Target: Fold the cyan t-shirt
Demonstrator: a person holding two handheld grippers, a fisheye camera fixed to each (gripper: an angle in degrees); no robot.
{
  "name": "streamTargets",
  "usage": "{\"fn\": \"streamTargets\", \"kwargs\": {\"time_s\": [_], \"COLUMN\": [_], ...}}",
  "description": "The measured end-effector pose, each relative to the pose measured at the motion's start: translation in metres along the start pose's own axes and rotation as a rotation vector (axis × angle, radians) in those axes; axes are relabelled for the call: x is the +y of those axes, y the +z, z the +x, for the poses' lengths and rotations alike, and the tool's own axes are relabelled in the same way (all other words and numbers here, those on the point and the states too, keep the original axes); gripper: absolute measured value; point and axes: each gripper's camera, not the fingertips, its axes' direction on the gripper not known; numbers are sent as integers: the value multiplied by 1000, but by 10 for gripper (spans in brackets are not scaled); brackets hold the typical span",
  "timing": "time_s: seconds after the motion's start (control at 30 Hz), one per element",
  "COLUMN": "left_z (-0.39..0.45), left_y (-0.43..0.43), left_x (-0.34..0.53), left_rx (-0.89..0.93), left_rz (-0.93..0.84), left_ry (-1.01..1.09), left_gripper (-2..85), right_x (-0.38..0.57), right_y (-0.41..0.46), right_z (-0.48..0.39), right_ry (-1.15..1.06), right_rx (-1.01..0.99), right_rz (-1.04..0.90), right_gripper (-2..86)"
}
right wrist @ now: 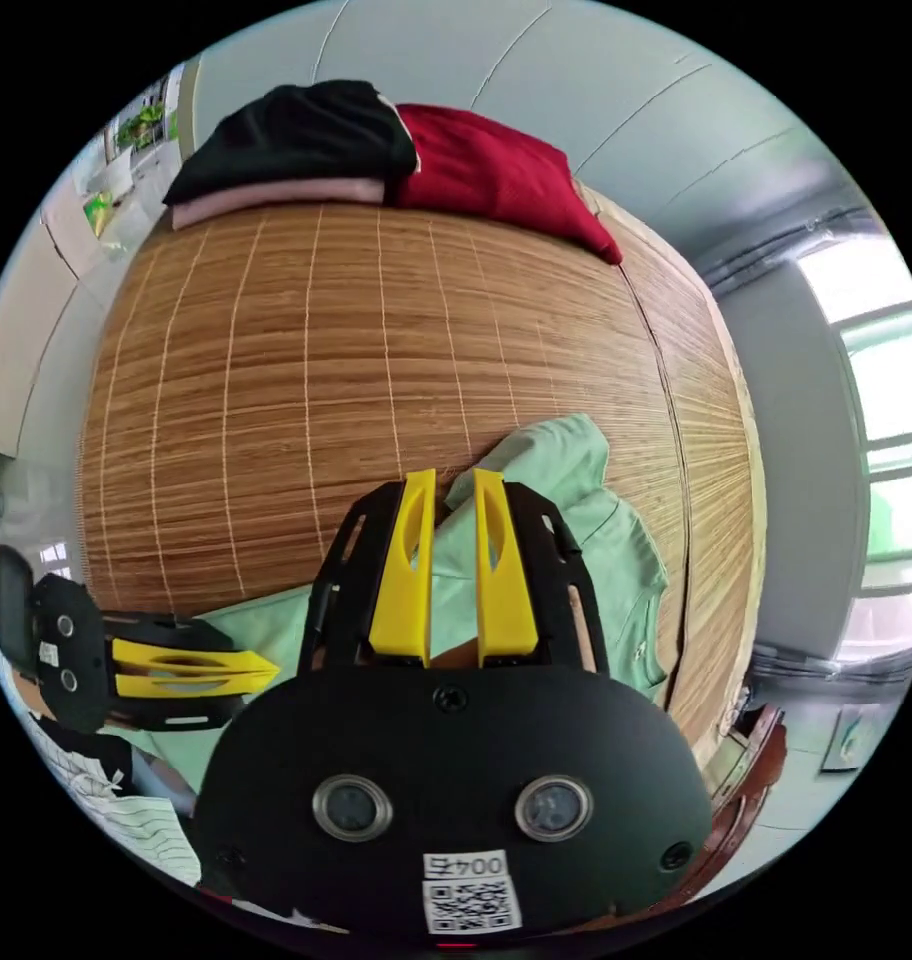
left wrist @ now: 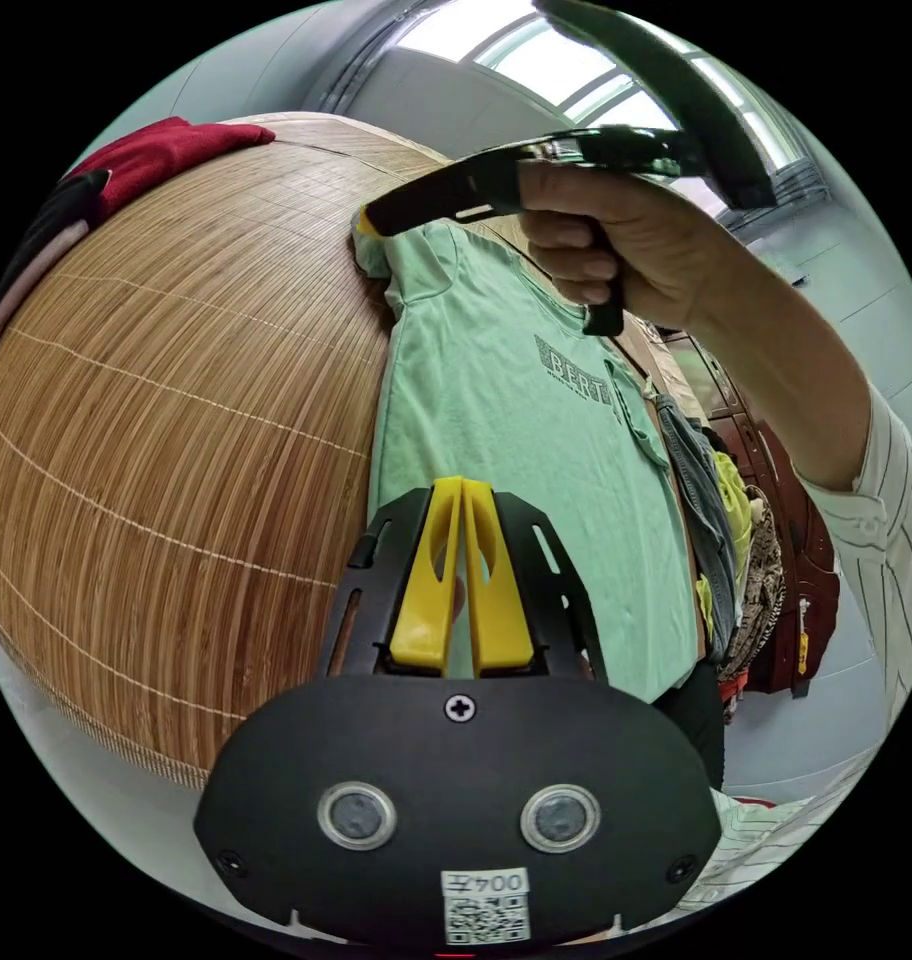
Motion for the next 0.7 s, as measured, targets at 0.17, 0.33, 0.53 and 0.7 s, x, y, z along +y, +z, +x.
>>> {"fn": "streamTargets", "kwargs": {"time_s": [0.17,0.33,0.53,0.7], "left_z": [-7,-6,-3,1], "left_y": [1,3,4,6], "left_x": [-12,-26,-43,-57], "left_rx": [60,80,93,98], "left_rz": [3,5,7,8], "left_ry": [-22,-28,-33,-35], "left_gripper": [1,1,1,0], "right_x": [-53,-77,-93,-55], "right_y": [48,70,57,77], "right_z": [-6,-9,35,101], "right_ry": [-47,-74,138,515], "right_rx": [12,60,-178,-649], "right_rz": [-190,-241,-96,104], "right_gripper": [71,14,-3,14]}}
